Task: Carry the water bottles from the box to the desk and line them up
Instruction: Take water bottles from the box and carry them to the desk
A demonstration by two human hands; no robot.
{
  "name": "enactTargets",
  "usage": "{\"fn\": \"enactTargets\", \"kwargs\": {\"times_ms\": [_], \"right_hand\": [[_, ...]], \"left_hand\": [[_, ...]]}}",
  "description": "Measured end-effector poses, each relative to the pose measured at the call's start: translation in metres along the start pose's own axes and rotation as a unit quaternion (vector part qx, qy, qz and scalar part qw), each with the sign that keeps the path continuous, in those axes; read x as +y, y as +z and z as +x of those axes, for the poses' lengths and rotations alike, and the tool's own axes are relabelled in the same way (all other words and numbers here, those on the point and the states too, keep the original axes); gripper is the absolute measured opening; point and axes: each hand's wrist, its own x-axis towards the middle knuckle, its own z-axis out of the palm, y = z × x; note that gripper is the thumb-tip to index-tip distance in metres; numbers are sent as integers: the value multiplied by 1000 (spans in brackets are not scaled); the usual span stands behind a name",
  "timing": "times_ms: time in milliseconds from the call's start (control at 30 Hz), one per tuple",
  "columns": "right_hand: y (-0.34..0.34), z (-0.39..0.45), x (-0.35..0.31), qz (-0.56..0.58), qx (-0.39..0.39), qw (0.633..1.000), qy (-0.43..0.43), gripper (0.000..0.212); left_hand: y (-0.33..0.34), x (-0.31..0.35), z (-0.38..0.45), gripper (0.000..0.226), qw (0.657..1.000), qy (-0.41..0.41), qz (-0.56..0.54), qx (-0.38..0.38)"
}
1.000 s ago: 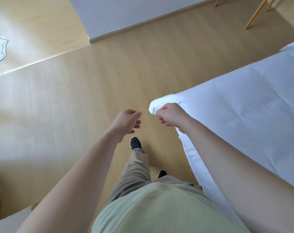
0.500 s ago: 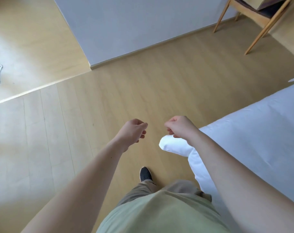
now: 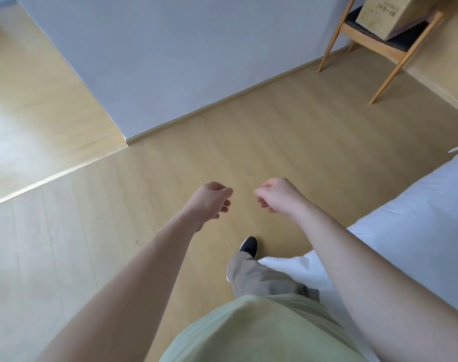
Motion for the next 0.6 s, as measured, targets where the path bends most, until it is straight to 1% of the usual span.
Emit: {"fn": "enactTargets", "kwargs": {"times_ms": [200, 333, 433, 600], "right_hand": [[-39, 83, -64, -7, -17, 1000, -15, 20], [-69, 124, -94, -17, -8, 1000, -20, 24], [-92, 149, -106, 0, 0, 1000, -10, 24], [-131, 189, -111, 31, 21, 999, 18, 29]], "left_hand": [[-27, 65, 77, 19, 1000, -18, 15, 11], [-36, 110, 118, 18, 1000, -19, -2, 20], [-36, 145, 147, 14, 1000, -8, -1, 12], [-26, 191, 200, 15, 999, -6, 27, -19]]}}
